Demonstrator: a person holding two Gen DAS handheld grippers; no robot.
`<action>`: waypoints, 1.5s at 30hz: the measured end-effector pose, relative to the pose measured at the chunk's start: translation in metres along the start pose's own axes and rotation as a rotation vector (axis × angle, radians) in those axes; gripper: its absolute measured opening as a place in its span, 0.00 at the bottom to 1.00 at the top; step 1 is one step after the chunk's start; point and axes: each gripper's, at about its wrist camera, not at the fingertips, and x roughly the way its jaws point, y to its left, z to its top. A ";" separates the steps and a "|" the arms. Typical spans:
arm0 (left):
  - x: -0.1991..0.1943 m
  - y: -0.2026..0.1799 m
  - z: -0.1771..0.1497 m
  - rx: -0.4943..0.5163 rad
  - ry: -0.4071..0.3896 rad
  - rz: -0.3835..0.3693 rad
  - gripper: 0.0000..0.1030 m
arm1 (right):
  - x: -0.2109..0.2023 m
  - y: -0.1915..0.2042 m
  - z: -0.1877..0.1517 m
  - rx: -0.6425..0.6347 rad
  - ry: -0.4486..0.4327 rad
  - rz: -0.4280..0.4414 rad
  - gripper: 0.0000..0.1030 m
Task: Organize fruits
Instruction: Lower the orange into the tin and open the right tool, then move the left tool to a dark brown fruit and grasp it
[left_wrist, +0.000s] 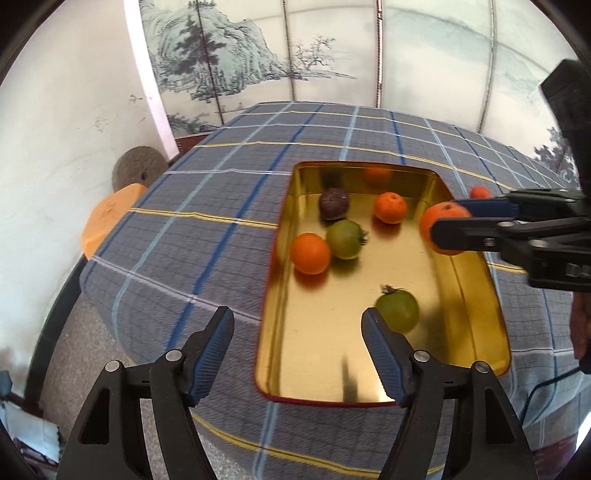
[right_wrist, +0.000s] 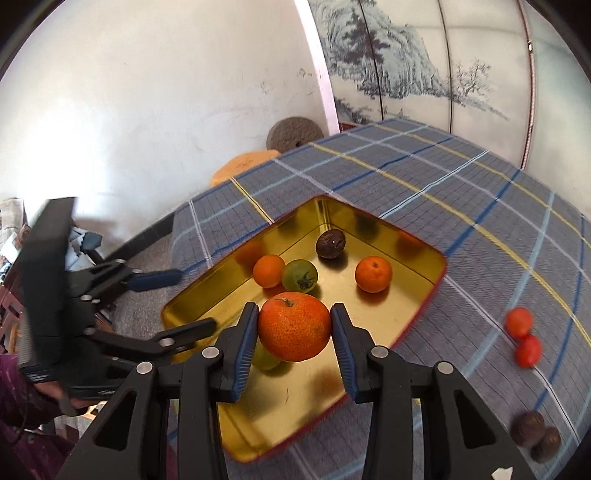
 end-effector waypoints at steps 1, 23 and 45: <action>0.000 0.002 0.000 0.000 -0.001 0.008 0.70 | 0.007 -0.002 0.001 0.006 0.010 0.000 0.36; -0.021 -0.023 0.003 0.099 -0.028 -0.016 0.77 | -0.087 -0.040 -0.048 0.138 -0.264 -0.108 0.71; 0.042 -0.283 0.074 0.579 0.050 -0.526 0.71 | -0.220 -0.184 -0.250 0.472 -0.260 -0.433 0.73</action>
